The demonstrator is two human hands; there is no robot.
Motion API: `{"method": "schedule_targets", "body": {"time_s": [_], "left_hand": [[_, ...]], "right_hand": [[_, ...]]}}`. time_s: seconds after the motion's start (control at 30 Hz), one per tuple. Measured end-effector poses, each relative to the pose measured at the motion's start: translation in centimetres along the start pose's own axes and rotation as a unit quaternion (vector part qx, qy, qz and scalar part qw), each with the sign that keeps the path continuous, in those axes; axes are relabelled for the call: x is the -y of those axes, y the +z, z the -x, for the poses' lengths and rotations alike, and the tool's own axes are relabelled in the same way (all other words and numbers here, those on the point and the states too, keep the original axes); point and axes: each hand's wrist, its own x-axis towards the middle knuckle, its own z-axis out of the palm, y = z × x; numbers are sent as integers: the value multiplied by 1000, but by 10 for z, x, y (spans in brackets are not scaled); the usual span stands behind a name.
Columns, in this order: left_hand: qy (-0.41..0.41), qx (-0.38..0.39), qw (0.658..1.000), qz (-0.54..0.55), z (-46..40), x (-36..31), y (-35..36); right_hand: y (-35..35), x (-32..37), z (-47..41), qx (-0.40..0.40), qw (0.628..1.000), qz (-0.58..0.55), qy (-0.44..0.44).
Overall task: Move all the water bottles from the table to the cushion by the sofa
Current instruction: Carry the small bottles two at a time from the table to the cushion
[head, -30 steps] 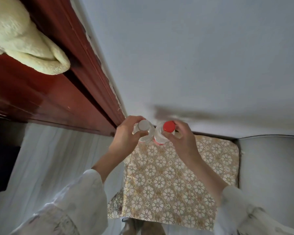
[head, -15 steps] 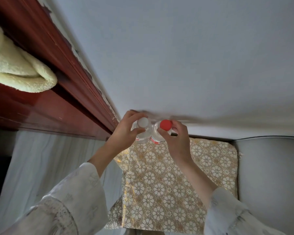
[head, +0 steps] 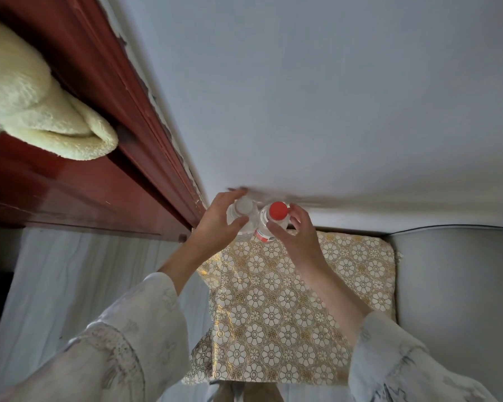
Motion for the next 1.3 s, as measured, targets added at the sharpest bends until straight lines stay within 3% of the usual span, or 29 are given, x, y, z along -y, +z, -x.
{"method": "schedule_targets", "body": {"time_s": [0.3,0.47,0.63,0.93,1.3], "left_hand": [[-18,-47,997,-66,86,-56,-43],[-46,-121,992,4,179,-94,-85],[-42,-265,962,61,275,-107,-109],[-94,-514,842,132,474,-114,-80],[-194,-753,606,167,768,-107,40]], "right_hand": [[-14,83,87,14,998,54,-32],[-2,135,156,99,982,113,-112],[23,176,213,235,938,157,-199],[84,183,327,447,828,204,-270],[158,89,602,699,592,243,-319]]}}
